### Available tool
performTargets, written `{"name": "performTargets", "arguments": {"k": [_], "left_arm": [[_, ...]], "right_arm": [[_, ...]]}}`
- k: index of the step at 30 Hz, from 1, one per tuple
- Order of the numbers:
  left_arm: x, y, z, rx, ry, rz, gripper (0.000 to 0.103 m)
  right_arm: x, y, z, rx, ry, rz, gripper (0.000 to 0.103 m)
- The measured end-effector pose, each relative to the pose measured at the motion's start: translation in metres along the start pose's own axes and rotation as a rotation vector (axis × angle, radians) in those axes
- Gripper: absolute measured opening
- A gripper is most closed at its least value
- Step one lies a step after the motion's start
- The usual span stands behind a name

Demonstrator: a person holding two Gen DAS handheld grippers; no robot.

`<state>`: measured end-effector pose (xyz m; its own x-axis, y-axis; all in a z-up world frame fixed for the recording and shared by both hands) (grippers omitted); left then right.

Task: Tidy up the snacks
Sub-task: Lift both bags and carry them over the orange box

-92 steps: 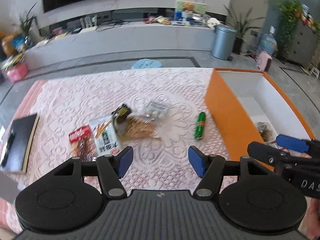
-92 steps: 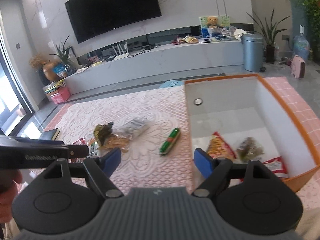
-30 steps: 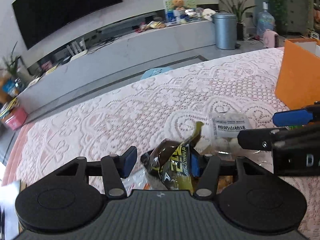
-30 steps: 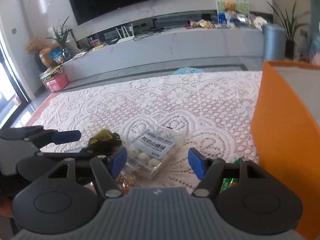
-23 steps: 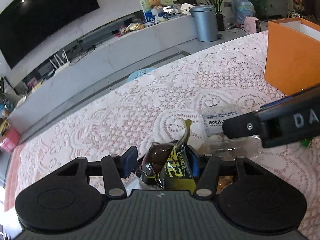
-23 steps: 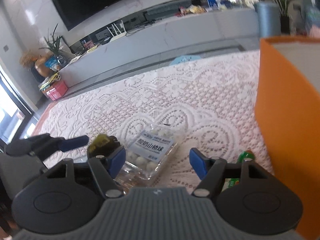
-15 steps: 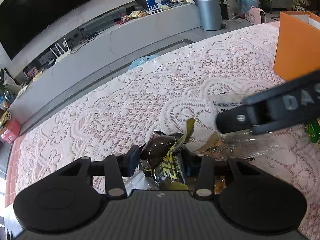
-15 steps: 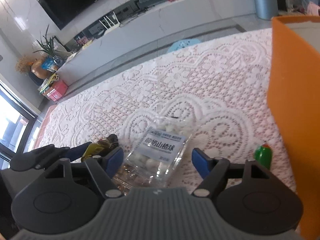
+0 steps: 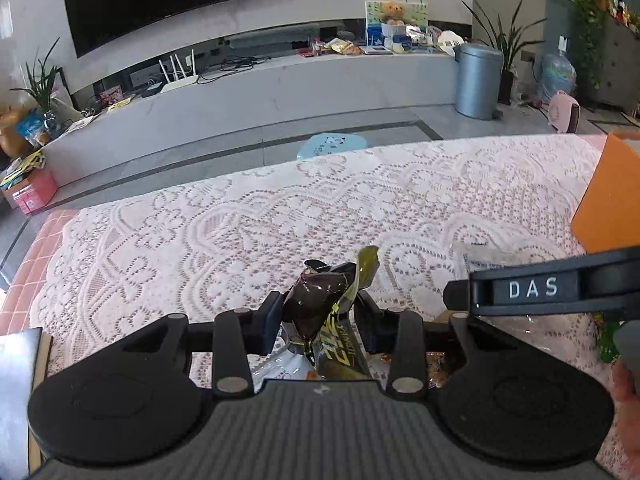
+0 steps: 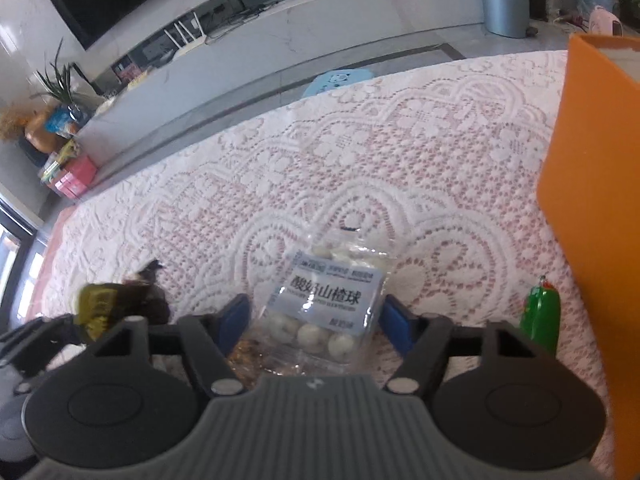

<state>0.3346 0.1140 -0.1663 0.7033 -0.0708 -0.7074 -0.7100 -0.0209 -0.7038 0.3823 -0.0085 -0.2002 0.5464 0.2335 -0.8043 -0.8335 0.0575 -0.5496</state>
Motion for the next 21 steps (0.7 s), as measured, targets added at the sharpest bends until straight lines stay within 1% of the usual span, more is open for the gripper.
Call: {"name": "performTargets", "arguments": {"k": [4, 7, 12, 16, 18, 21], "left_arm": [[-0.011, -0.007, 0.002, -0.049, 0.004, -0.025, 0.044], [-0.02, -0.011, 0.0, -0.056, -0.005, -0.036, 0.044], [-0.039, -0.015, -0.008, -0.103, 0.01, -0.032, 0.044], [-0.062, -0.011, -0.015, -0.142, 0.027, -0.015, 0.044], [-0.075, -0.006, -0.02, -0.17, 0.034, 0.009, 0.044], [-0.096, 0.004, -0.026, -0.202, 0.015, 0.023, 0.044]], "right_arm": [[-0.002, 0.0, -0.002, -0.003, -0.014, 0.002, 0.066], [-0.006, -0.001, -0.004, -0.013, -0.031, 0.007, 0.064], [-0.026, 0.001, -0.005, -0.032, -0.064, -0.006, 0.062], [-0.052, 0.009, -0.008, -0.046, -0.093, -0.004, 0.061], [-0.069, 0.017, -0.013, -0.047, -0.1, -0.007, 0.061], [-0.099, 0.033, -0.019, -0.048, -0.115, -0.014, 0.061]]}}
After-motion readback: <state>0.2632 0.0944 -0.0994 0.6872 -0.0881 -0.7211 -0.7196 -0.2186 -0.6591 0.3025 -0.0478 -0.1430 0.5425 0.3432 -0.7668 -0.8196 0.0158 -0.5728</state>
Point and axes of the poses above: each gripper's, at about its wrist camera, not at the fingertips, and x roughly the way its jaws point, z to its left, y to its underside, the point moved 6 cm from there along x, roughly the way its jaws point, and after that the axes turned 11 degrees about -x, right-handed, at the moved point
